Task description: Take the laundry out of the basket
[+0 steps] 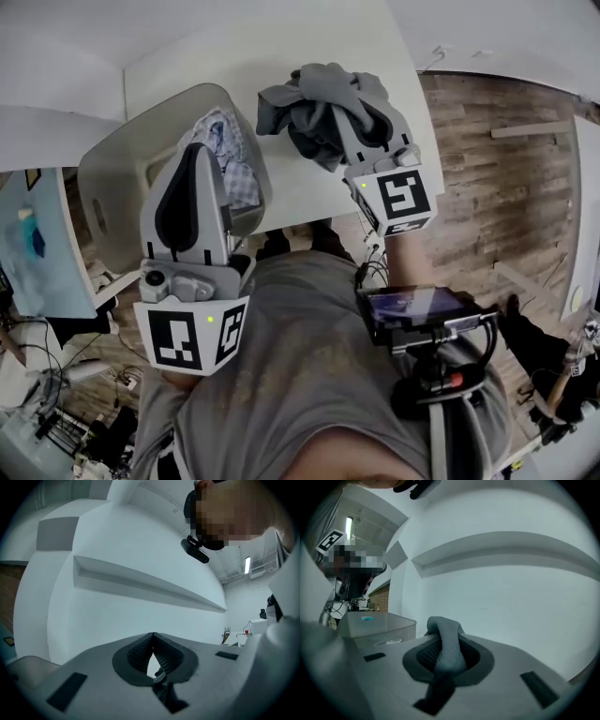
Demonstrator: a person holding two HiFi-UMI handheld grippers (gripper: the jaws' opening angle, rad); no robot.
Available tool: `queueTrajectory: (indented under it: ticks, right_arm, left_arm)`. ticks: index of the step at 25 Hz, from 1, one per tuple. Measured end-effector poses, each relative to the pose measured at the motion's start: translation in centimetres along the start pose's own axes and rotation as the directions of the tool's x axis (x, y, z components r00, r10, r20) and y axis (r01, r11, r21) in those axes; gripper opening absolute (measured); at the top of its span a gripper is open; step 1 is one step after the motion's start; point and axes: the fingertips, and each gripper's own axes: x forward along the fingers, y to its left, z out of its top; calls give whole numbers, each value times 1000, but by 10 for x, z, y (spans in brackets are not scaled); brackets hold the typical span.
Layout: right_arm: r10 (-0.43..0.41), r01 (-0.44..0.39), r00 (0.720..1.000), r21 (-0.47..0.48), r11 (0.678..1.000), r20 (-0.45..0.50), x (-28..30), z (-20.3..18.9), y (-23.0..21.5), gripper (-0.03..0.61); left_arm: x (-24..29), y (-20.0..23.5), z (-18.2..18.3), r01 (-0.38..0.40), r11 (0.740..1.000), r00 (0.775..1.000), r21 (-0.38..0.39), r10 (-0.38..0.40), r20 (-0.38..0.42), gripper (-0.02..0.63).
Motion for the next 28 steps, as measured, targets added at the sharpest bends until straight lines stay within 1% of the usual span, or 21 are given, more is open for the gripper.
queueTrajectory:
  ticks: [2, 4, 8, 11, 14, 17, 18, 23, 27, 28]
  right_arm:
    - [37, -37, 999, -5, 999, -15, 12, -13, 4, 52]
    - [65, -65, 997, -9, 998, -47, 22, -25, 10, 71]
    - [93, -96, 990, -23, 995, -105, 35, -38, 19, 145]
    - [97, -103, 987, -38, 994, -128, 39, -38, 22, 191]
    - [101, -108, 986, -46, 993, -135, 37, -32, 21, 224]
    - [125, -130, 983, -33, 991, -131, 29, -24, 25, 271]
    - [129, -133, 984, -24, 991, -124, 25, -20, 26, 276]
    - [108, -108, 993, 4, 994, -40, 9, 16, 23, 268]
    - [114, -114, 992, -5, 994, 56, -1, 59, 32, 203]
    - [122, -122, 989, -13, 992, 81, -4, 69, 38, 168]
  left_arm:
    - [-1, 2, -4, -28, 1000, 999, 8, 28, -16, 8]
    - [-2, 7, -7, -56, 998, 998, 14, 57, -29, 9]
    - [-5, 18, -9, -88, 996, 995, 15, 88, -36, 9]
    - [-9, 25, -10, -98, 995, 995, 8, 98, -35, 8]
    - [-11, 29, -10, -92, 996, 996, -4, 92, -22, 9]
    - [-13, 29, -7, -78, 997, 997, -13, 78, -7, 9]
    - [-13, 28, -6, -72, 997, 997, -15, 72, -2, 9]
    - [-14, 26, 2, -32, 999, 998, -31, 34, 44, 9]
    - [-20, 28, 14, -21, 999, 996, -37, 25, 91, 9]
    - [-22, 29, 17, -22, 999, 994, -38, 26, 102, 9]
